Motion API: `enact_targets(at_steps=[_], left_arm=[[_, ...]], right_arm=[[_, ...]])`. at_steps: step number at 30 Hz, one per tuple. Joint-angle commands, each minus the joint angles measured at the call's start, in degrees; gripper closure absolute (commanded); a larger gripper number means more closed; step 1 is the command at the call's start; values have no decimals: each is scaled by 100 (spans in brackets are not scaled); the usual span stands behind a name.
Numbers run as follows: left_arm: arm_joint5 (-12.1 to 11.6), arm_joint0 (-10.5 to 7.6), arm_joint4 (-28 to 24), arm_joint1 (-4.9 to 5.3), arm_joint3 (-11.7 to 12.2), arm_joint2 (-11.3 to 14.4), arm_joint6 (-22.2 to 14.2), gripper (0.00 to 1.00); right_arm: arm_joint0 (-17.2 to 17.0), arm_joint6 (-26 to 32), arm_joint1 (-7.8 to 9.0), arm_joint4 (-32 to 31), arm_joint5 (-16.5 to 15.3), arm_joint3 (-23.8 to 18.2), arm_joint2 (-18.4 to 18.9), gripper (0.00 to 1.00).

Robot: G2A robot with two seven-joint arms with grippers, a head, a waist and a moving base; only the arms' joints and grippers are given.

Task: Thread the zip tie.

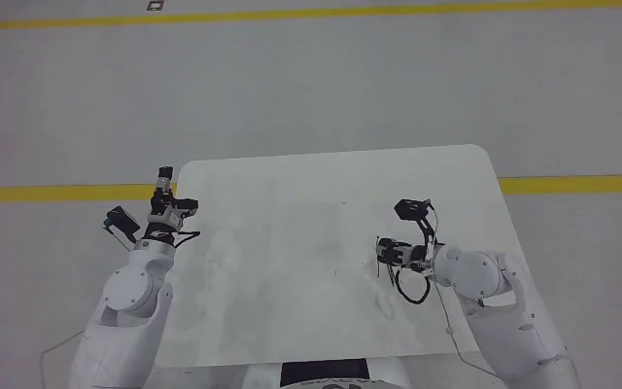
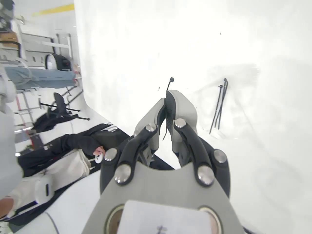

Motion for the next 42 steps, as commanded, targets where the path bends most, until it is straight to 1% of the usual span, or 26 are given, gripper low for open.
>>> enact_targets(at_steps=[1, 3, 5, 7, 9, 11, 30, 32, 33, 35, 37, 38, 39, 40, 41, 42], left_arm=[[0, 0, 0, 0, 0, 0, 0, 0], [0, 0, 0, 0, 0, 0, 0, 0], [0, 0, 0, 0, 0, 0, 0, 0], [0, 0, 0, 0, 0, 0, 0, 0], [0, 0, 0, 0, 0, 0, 0, 0], [0, 0, 0, 0, 0, 0, 0, 0], [1, -14, 0, -1, -7, 12, -35, 0], [-8, -62, -27, 0, -77, 91, -352, 0], [-56, -74, -56, 3, -112, 116, -582, 0], [-48, -75, -226, 8, -174, 188, -1053, 0], [-9, -80, -419, 17, -177, 226, -1531, 0], [-5, -95, -500, 24, -183, 262, -1835, 0], [7, -100, -667, 33, -152, 309, -2263, 0], [24, -115, -750, 42, -110, 299, -2500, 0], [-10, -121, -692, 58, -130, 331, -2834, 0], [-39, -120, -628, 64, -121, 324, -2893, 0]], right_arm=[[-48, -300, -14, 355, 141, -53, 130, 100], [-152, -629, -33, 774, 210, -93, 235, 100], [-238, -895, -57, 1303, 204, -72, 318, 100], [-273, -1048, -70, 1665, 172, 2, 374, 100], [-227, -1084, -87, 2225, 89, 190, 418, 100], [-85, -1060, -88, 2462, 36, 457, 443, 100], [-85, -1060, -88, 2462, 36, 457, 443, 100], [-84, -1218, -92, 2486, 4, 464, 413, 100], [-75, -1273, -92, 2538, 18, 452, 413, 100], [-79, -1440, -96, 2648, 66, 422, 444, 100], [-113, -1725, -108, 2772, 149, 384, 455, 100], [-133, -1870, -117, 2832, 193, 368, 443, 100], [-164, -2105, -134, 2925, 259, 342, 413, 100], [-187, -2236, -144, 2958, 290, 320, 374, 100], [-212, -2387, -154, 2966, 341, 305, 335, 100], [-232, -2555, -163, 2940, 355, 273, 295, 100]])
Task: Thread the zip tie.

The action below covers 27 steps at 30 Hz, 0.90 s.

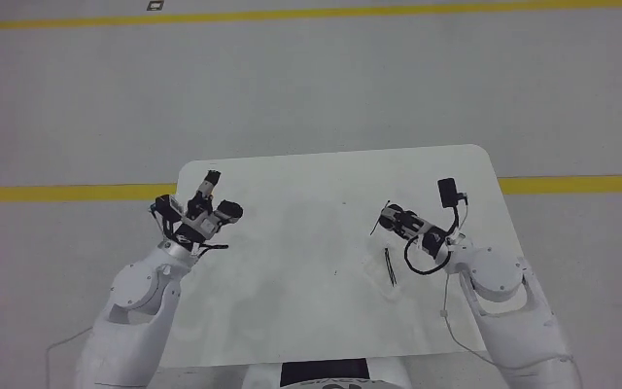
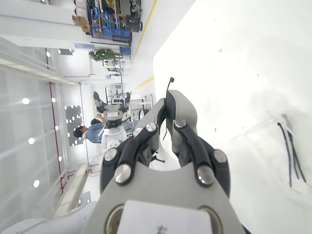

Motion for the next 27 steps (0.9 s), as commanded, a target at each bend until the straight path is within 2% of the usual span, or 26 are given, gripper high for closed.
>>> enact_targets(at_steps=[1, 10, 13, 15, 18, 21, 24, 27], left_arm=[[-25, 0, 100, 7, 1, 3, -166, 0], [5, -9, 88, 6, -13, 49, -220, 0], [36, -67, -55, 33, 46, 106, -906, 0], [154, -146, -409, 50, 178, 142, -1518, 0], [280, -288, -778, 74, 388, 185, -2260, 0], [300, -397, -892, 97, 552, 278, -2874, 0], [349, -483, -734, 120, 695, 373, -3047, 0], [311, -528, -485, 130, 693, 515, -3062, 0]], right_arm=[[-31, -313, -11, -91, -55, -60, -63, 100], [-31, -313, -11, -91, -55, -60, -63, 100], [-58, -426, -15, -219, -126, -147, -187, 100], [-100, -602, -29, -285, -138, -239, -328, 100], [-170, -977, -60, -350, -136, -327, -542, 100], [-262, -1543, -110, -326, -38, -379, -760, 100], [-324, -1994, -157, -237, 62, -438, -938, 100], [-348, -2170, -177, -283, 99, -486, -1056, 100]])
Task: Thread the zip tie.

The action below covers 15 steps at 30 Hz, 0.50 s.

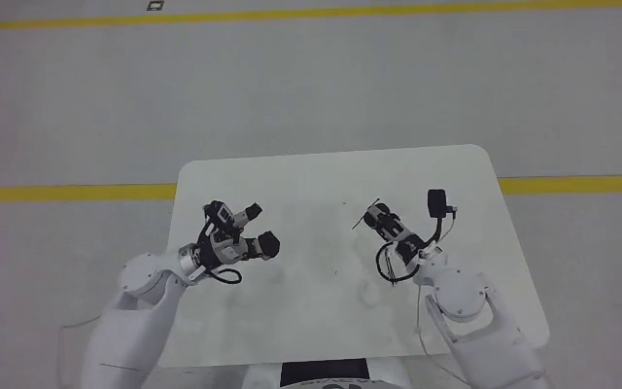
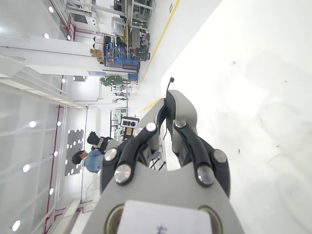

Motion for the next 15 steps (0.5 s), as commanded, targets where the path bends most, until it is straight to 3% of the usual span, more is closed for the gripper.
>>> enact_targets(at_steps=[1, 7, 10, 15], left_arm=[[-23, -7, 82, 2, -6, 32, 41, 0], [-23, -7, 82, 2, -6, 32, 41, 0], [7, -27, 58, 0, -45, 218, -53, 0], [-144, -168, 801, 29, -50, 495, 47, 0]], right_arm=[[-2, -19, -2, -24, 2, -12, -23, 100], [-2, -19, -2, -24, 2, -12, -23, 100], [-30, -142, -13, 4, -116, -30, -58, 100], [-180, -668, -65, 0, -334, -125, -313, 100]])
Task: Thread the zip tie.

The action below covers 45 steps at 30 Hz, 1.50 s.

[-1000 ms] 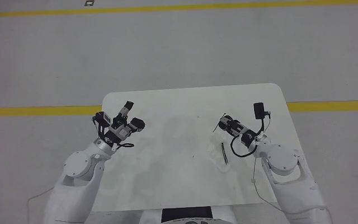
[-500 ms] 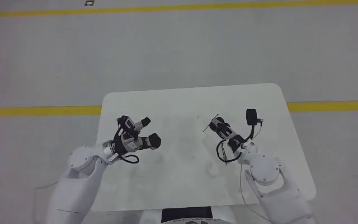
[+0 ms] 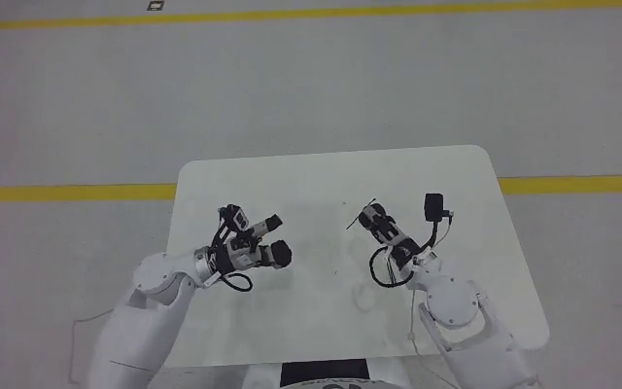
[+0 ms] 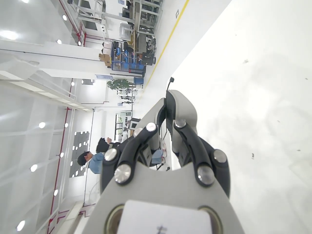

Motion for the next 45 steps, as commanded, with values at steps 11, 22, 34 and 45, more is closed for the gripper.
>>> enact_targets(at_steps=[11, 22, 34, 45], left_arm=[[-191, -436, 483, -13, 332, 591, 201, 0], [-457, -427, 372, -20, 292, 686, 182, 0], [-1322, -842, 392, -93, 711, 1208, 507, 0], [-1165, -951, 177, -115, 734, 1380, 372, 0]], right_arm=[[-70, -694, -110, -115, 209, -45, -591, 100], [-60, -831, -134, 5, 45, -57, -635, 100], [-413, -2006, -298, 302, -441, -45, -1254, 100], [-459, -2072, -317, 237, -572, -33, -1378, 100]])
